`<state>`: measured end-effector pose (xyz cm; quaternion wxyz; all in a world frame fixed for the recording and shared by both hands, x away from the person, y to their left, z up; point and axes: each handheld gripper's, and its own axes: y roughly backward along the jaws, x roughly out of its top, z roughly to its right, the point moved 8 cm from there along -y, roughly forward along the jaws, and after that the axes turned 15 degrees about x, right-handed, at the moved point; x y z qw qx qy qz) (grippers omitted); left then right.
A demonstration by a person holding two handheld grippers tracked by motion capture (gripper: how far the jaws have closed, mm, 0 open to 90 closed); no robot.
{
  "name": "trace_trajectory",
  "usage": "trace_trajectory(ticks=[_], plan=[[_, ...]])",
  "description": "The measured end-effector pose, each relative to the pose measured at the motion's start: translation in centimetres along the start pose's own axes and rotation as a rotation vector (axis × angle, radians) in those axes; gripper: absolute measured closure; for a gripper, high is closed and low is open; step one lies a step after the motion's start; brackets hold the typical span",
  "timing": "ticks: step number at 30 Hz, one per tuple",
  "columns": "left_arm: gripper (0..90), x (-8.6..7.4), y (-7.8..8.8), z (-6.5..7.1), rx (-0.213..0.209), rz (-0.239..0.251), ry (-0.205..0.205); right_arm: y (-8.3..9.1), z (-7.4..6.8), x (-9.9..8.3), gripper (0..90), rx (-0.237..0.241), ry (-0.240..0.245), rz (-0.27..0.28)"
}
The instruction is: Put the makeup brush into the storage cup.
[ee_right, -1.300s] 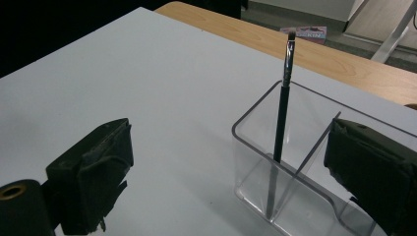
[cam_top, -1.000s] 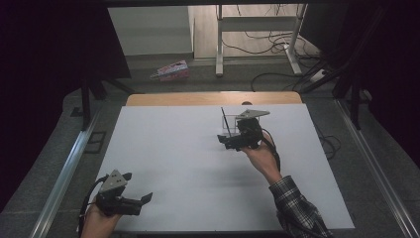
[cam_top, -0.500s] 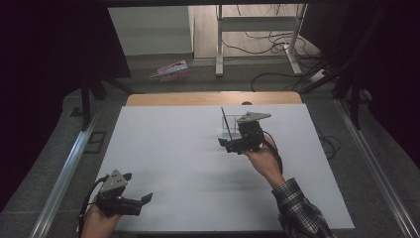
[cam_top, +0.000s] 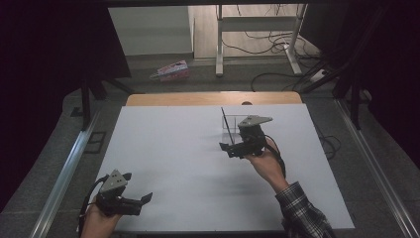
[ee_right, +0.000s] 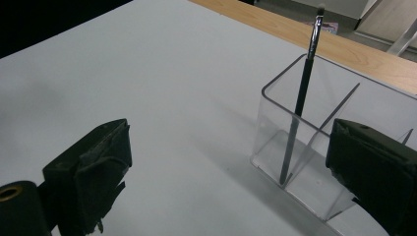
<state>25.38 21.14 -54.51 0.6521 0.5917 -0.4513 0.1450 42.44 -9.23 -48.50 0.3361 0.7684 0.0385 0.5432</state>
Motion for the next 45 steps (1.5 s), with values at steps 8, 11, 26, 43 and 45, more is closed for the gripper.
trace_trajectory(ticks=[8, 11, 26, 43, 45], plan=[[0.0, 0.0, 0.0, -0.1, 0.004, 0.001, -0.001, 0.3, -0.5, -0.5, 3.1, 0.009, 0.007, -0.007], [0.0, 0.0, 0.0, -0.1, 0.004, 0.0, -0.003, 0.4, -0.6, -0.7, 3.1, 0.012, 0.005, -0.01], [0.0, 0.0, 0.0, 0.0, 0.005, -0.002, -0.004, 0.8, -1.2, -1.5, 2.7, 0.023, 0.006, -0.024], [0.0, -0.1, 0.0, 0.0, 0.007, -0.006, -0.006, 2.1, -1.8, -2.4, 1.6, 0.022, 0.013, -0.029], [0.0, -0.1, 0.0, 0.0, 0.007, -0.006, -0.006, 2.2, -1.8, -2.6, 1.5, 0.02, 0.012, -0.031]])
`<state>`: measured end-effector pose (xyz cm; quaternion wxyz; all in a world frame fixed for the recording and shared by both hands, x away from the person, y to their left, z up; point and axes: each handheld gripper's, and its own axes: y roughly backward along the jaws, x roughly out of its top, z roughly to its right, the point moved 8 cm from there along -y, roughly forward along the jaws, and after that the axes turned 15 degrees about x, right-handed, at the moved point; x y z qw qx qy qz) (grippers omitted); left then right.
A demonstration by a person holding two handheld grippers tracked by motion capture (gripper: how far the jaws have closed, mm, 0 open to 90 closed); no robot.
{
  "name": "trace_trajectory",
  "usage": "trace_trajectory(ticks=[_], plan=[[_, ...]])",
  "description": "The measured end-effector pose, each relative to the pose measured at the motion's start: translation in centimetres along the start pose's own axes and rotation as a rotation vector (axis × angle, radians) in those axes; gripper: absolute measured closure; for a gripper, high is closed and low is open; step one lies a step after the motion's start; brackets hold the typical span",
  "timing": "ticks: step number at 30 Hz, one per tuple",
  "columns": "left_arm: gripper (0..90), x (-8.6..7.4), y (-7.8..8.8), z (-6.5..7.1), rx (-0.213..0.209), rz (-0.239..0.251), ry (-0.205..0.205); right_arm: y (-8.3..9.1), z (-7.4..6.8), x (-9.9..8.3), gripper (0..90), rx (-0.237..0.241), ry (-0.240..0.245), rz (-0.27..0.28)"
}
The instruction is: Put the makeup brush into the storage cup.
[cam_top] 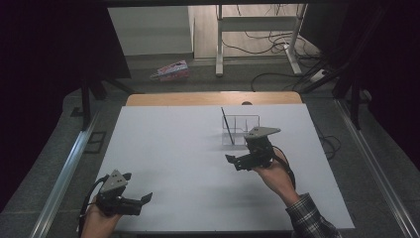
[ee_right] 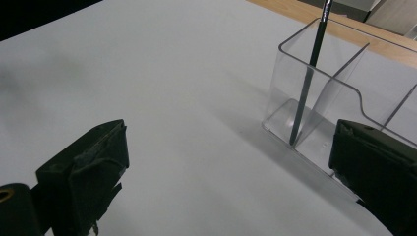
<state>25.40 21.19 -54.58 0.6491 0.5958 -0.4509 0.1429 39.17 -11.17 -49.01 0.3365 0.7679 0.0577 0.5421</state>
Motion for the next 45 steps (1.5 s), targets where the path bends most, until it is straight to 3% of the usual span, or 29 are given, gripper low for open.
trace_trajectory(ticks=[45], plan=[[0.0, 0.0, 0.0, 0.0, 0.001, -0.004, 0.001, 2.9, -0.6, -3.3, 0.7, -0.024, -0.021, -0.027]])
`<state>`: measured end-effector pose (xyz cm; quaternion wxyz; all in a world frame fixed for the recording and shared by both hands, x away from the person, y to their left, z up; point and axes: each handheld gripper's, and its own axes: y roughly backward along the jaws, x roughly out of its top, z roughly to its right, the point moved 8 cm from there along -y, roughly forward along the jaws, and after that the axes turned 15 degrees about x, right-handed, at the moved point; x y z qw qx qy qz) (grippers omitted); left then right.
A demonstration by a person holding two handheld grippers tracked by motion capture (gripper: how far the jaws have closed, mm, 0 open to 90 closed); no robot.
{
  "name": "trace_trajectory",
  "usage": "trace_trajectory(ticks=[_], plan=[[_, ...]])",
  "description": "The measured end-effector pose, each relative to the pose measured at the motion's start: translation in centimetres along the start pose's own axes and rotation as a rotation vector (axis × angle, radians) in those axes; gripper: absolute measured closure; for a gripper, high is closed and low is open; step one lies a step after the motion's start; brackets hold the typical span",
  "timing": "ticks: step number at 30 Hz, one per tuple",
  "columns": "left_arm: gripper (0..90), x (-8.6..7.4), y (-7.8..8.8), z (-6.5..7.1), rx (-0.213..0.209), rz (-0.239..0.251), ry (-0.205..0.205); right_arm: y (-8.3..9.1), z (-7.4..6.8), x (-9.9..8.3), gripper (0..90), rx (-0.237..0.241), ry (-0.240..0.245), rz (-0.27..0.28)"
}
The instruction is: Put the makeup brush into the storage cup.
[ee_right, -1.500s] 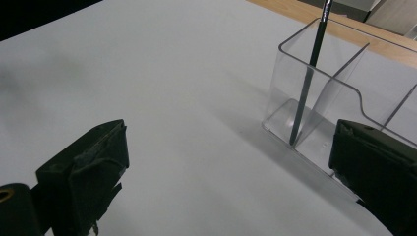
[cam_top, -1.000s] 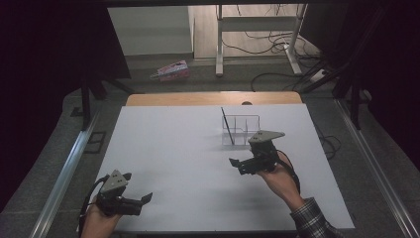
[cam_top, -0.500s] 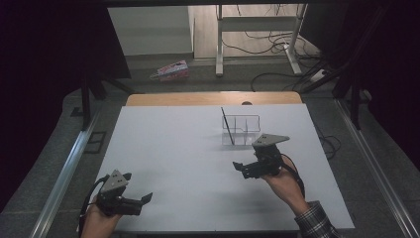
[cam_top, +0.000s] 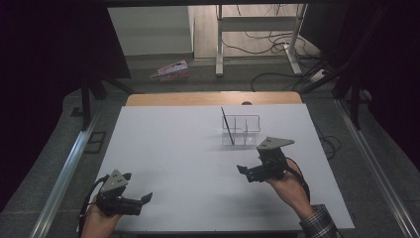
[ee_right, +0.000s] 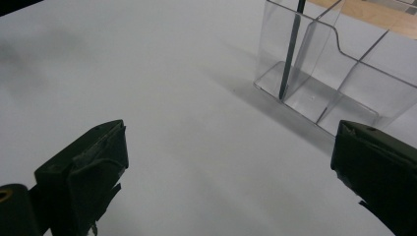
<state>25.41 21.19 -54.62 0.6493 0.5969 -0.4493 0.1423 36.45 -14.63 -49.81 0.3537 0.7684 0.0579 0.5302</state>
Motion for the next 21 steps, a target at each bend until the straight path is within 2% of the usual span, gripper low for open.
trace_trajectory(ticks=[14, 21], plan=[[0.0, 0.0, 0.0, 0.0, 0.001, 0.004, 0.008, 1.1, 0.2, -1.2, 0.4, -0.01, -0.019, -0.006], [0.0, 0.0, 0.0, 0.0, 0.005, -0.004, -0.005, 1.6, 0.4, -2.0, 0.2, -0.022, -0.021, -0.014]])
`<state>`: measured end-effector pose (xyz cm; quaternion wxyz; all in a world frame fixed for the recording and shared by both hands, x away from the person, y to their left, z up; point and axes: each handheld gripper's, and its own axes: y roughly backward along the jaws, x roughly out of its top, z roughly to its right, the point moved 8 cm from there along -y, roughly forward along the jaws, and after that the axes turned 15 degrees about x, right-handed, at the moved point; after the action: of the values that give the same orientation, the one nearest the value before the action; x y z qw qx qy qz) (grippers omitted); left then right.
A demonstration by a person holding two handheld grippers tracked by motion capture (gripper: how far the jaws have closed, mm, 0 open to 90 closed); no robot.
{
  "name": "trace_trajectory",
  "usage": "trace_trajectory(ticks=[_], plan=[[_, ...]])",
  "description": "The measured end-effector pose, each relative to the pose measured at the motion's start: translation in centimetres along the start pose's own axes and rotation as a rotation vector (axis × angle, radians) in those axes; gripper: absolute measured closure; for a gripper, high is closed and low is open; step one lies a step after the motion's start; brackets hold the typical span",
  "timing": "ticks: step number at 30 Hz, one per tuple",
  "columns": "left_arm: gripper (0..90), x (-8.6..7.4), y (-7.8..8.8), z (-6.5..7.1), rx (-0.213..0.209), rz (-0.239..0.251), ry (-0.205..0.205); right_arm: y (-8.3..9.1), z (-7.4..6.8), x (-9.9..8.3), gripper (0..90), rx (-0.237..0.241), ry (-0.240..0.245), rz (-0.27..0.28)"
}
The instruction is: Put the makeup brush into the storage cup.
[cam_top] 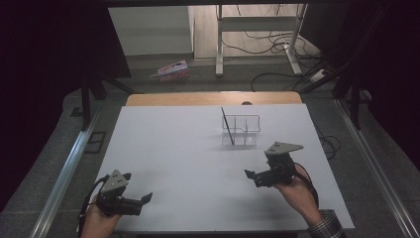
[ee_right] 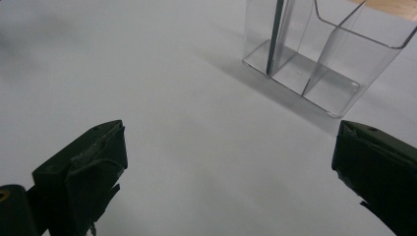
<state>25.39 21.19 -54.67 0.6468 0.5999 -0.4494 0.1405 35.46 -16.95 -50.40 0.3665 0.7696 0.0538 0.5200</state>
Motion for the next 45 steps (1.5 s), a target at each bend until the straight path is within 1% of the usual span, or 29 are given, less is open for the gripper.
trace_trajectory(ticks=[2, 6, 9, 25, 29, 45], plan=[[0.1, 0.0, 0.0, 0.0, -0.001, -0.004, -0.001, 0.1, 0.0, -0.1, 0.2, -0.002, -0.003, -0.001], [0.3, -0.2, -0.2, 0.1, 0.005, -0.021, -0.02, 0.4, 0.2, -0.6, 0.2, -0.004, -0.007, -0.01], [0.4, -0.3, -0.3, 0.2, 0.008, -0.031, -0.026, 0.5, 0.3, -1.0, 0.2, -0.006, -0.011, -0.016], [0.7, -0.4, -0.3, -0.2, 0.011, -0.037, -0.007, 1.9, 0.6, -3.0, 0.2, -0.02, -0.048, -0.045], [0.7, -0.4, -0.3, -0.2, 0.014, -0.034, 0.001, 2.1, 0.7, -3.5, 0.2, -0.026, -0.05, -0.054], [0.7, -0.4, -0.2, -0.4, 0.02, -0.03, 0.003, 3.1, 0.5, -4.8, 0.2, -0.044, -0.065, -0.068]])
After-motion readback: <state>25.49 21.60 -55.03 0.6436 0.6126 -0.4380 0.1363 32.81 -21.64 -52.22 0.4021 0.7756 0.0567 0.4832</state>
